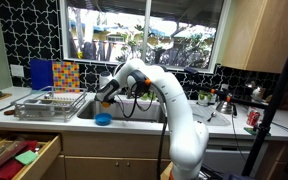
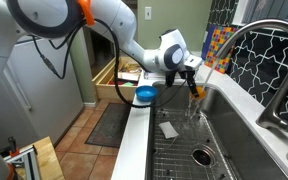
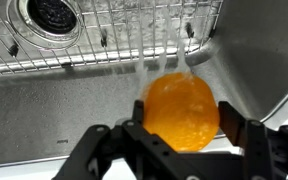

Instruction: Turn the faucet on then rinse the orange bowl under it

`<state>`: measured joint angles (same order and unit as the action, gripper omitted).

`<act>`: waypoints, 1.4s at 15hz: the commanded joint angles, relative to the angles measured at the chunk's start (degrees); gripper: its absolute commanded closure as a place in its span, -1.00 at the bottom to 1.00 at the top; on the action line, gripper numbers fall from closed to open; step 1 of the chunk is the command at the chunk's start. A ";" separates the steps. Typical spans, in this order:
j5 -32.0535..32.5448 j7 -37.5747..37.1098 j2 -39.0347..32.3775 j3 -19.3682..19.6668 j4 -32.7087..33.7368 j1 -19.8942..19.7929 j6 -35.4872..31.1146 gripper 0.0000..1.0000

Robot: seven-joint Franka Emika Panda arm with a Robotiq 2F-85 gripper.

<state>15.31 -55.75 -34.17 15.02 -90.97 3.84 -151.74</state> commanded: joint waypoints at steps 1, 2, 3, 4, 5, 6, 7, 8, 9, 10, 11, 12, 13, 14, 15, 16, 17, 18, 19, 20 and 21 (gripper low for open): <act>-2.34 0.84 -0.33 -0.04 0.75 0.37 0.97 0.01; -2.29 0.80 -0.28 0.18 0.75 0.50 0.66 0.01; -2.34 0.84 -0.30 0.25 0.87 0.53 0.67 0.01; -2.45 0.70 -0.39 0.44 1.09 0.44 0.84 0.01; -2.59 0.80 -0.37 0.41 1.16 0.35 0.86 0.01; -2.55 0.71 -0.35 0.52 1.13 0.41 0.87 0.01; -2.63 0.76 -0.31 0.50 1.07 0.39 0.93 0.01; -2.66 0.82 -0.25 0.47 0.94 0.42 1.12 0.01; -3.06 1.24 -0.13 0.07 0.82 0.19 1.58 0.01; -3.16 1.30 -0.01 0.01 0.67 0.21 1.79 0.01; -3.23 1.32 0.01 0.00 0.64 0.22 1.82 0.01; -3.20 1.28 0.05 0.10 0.64 0.27 1.81 0.01; -3.28 1.44 0.18 0.05 0.53 0.24 1.92 0.01; -3.00 1.54 0.29 0.24 0.34 0.37 2.05 0.01; -2.80 1.97 0.45 0.28 0.17 0.40 2.75 0.01; -2.15 1.91 0.41 0.82 0.17 0.74 3.51 0.01; -1.57 1.87 0.38 1.30 0.12 1.01 4.49 0.01; -0.93 1.86 0.36 1.70 0.02 1.21 5.44 0.01; -0.56 1.75 0.34 1.85 0.01 1.24 6.28 0.01; -0.28 1.66 0.28 1.84 -0.03 1.13 5.89 0.01; -0.99 2.36 0.48 0.94 -0.35 0.47 4.42 0.01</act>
<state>14.33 -54.60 -34.31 15.85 -90.26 4.18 -146.88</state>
